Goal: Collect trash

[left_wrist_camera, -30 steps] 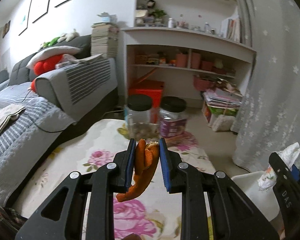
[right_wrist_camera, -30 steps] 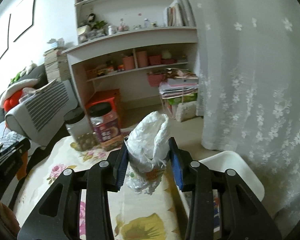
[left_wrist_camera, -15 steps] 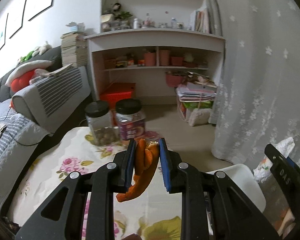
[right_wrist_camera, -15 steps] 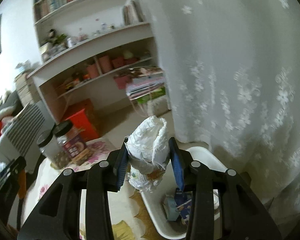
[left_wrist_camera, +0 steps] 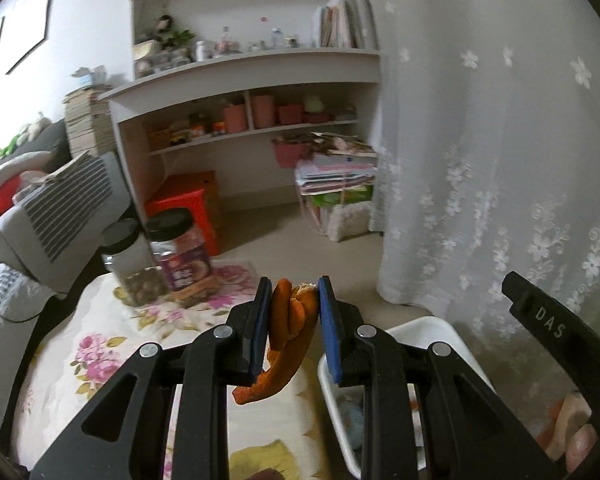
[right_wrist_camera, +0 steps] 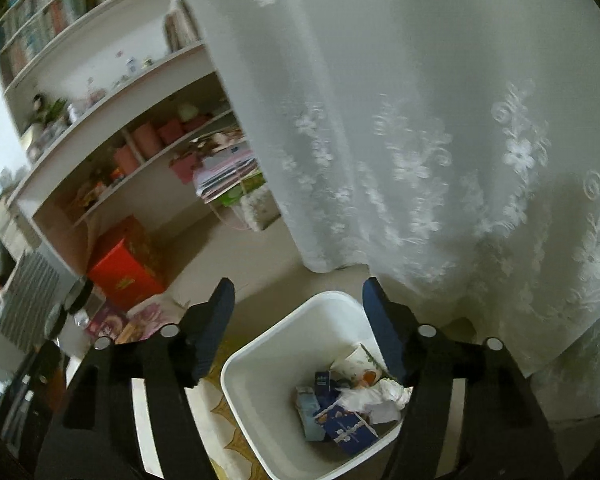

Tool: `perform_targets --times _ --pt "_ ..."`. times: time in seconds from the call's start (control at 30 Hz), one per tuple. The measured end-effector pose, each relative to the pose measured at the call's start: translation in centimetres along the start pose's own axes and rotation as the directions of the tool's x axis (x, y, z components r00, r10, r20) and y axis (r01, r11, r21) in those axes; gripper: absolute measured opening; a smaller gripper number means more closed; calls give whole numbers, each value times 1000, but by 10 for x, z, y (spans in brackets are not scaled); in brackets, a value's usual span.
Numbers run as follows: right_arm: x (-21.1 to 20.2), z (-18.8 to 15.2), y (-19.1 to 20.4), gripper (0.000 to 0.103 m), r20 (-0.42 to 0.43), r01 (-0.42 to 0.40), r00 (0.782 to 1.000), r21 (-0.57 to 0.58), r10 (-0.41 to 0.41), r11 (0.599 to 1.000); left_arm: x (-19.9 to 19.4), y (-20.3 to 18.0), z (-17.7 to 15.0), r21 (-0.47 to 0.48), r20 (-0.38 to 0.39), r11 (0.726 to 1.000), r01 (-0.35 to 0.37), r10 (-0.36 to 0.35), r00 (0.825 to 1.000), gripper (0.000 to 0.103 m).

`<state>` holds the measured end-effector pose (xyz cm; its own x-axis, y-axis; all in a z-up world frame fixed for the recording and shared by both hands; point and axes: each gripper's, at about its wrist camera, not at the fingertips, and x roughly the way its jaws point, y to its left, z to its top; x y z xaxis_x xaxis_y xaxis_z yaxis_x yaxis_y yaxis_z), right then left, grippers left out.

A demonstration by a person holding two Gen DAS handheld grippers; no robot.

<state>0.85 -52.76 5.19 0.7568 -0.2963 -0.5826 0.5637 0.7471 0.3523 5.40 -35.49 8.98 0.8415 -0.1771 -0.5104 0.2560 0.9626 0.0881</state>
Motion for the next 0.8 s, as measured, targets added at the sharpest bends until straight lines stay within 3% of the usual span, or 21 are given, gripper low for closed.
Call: perform_targets --times 0.1,0.3,0.33,0.4,0.5,0.57,0.8 --pt "-3 5 -16 81 16 27 999 52 -28 998 8 -22 1 30 -14 999 28 -28 1000 25" --pt "-12 14 -53 91 57 101 992 170 -112 980 27 -55 1 66 -59 995 69 -65 996 28" --pt "-13 16 -57 92 63 111 990 184 -124 977 30 -59 1 72 -70 994 77 -72 995 30" --pt "-16 18 -66 94 79 132 985 214 -152 968 35 -67 2 80 -88 992 96 -88 992 49" --pt "-20 21 -77 94 89 148 981 243 -174 959 35 -75 1 97 -93 988 122 -113 989 66" --pt "-22 22 -79 95 94 149 980 248 -177 957 33 -80 0 117 -93 985 130 -119 988 73" --pt "-34 19 -62 96 128 177 971 188 -203 966 20 -70 -8 135 -89 983 125 -114 989 80"
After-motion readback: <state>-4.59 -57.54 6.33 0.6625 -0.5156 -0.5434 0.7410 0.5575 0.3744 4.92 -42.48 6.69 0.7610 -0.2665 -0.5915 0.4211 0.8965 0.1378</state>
